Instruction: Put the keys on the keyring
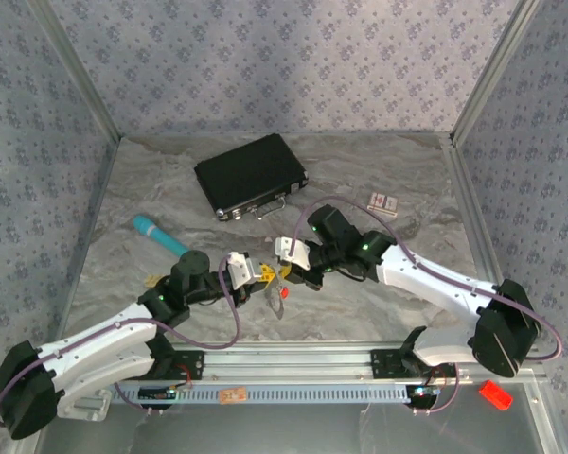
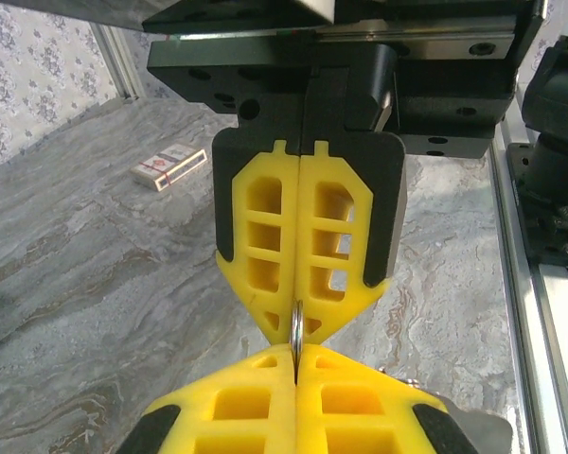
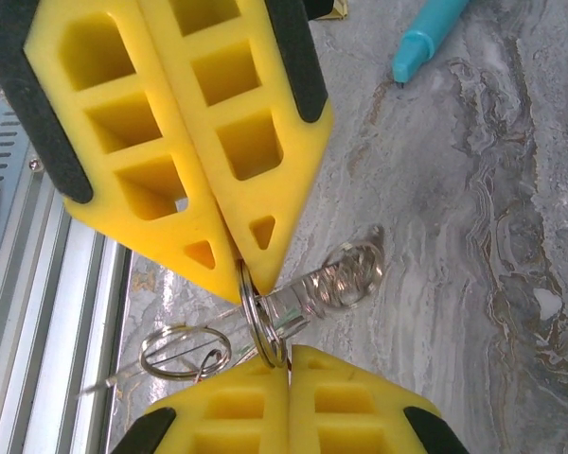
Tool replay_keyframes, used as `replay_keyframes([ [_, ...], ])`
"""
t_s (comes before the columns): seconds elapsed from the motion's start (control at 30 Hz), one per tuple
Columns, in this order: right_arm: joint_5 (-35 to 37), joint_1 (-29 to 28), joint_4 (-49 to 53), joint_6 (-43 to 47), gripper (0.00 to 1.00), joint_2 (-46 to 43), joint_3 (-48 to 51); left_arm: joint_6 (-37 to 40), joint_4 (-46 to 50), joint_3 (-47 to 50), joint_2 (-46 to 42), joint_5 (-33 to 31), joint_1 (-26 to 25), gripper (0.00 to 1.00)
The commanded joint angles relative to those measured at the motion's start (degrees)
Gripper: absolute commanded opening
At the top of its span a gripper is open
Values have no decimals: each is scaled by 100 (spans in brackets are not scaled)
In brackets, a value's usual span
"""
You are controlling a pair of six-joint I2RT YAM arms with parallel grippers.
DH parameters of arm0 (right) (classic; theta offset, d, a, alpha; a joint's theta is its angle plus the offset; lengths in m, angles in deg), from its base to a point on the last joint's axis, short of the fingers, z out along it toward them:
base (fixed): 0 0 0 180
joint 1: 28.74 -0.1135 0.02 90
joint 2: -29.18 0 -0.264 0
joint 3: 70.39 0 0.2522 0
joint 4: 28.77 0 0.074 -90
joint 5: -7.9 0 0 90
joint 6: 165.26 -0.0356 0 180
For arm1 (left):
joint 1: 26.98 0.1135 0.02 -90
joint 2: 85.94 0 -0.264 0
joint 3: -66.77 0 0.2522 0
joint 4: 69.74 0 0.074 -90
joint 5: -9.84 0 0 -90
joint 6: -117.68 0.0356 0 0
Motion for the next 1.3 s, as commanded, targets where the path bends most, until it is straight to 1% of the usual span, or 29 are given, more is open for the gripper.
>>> replay_keyframes([
  [0.0,41,-65,-10,-118,6,51,-104,-46,-512,-54,-29,184,-7,0],
  [0.13,15,-5,-54,-142,8,-36,-94,-54,-512,-29,-41,200,-10,0],
  [0.17,-15,9,-85,-160,9,-60,-74,-54,-511,-28,-34,200,-12,0],
  [0.27,-53,48,-144,-177,23,-141,-18,-39,-511,-19,-44,191,-6,0],
  [0.3,-75,63,-164,-171,24,-189,16,-46,-513,-5,-40,184,-8,0],
  [0.37,-90,89,-225,-172,26,-303,108,-45,-524,-4,-37,183,-12,0],
  [0.47,-204,104,-260,-189,26,-414,157,-53,-553,-2,-24,183,-5,0],
  [0.57,-247,90,-249,-189,25,-431,149,-59,-573,2,-3,192,-5,0],
  [0.73,-290,72,-258,-181,19,-366,100,-68,-595,-6,14,200,-10,0],
  [0.9,-241,37,-150,-129,4,-347,-41,-59,-506,-27,11,80,-13,0],
  [0.97,-189,14,-32,-65,0,-351,-118,15,-314,-94,23,-4,-11,5],
  [1.07,-1,-67,246,79,0,-326,-289,127,-75,-191,43,-53,-10,14],
  [1.27,555,-369,1030,429,0,-38,-789,268,285,-385,146,-24,-6,13],
])
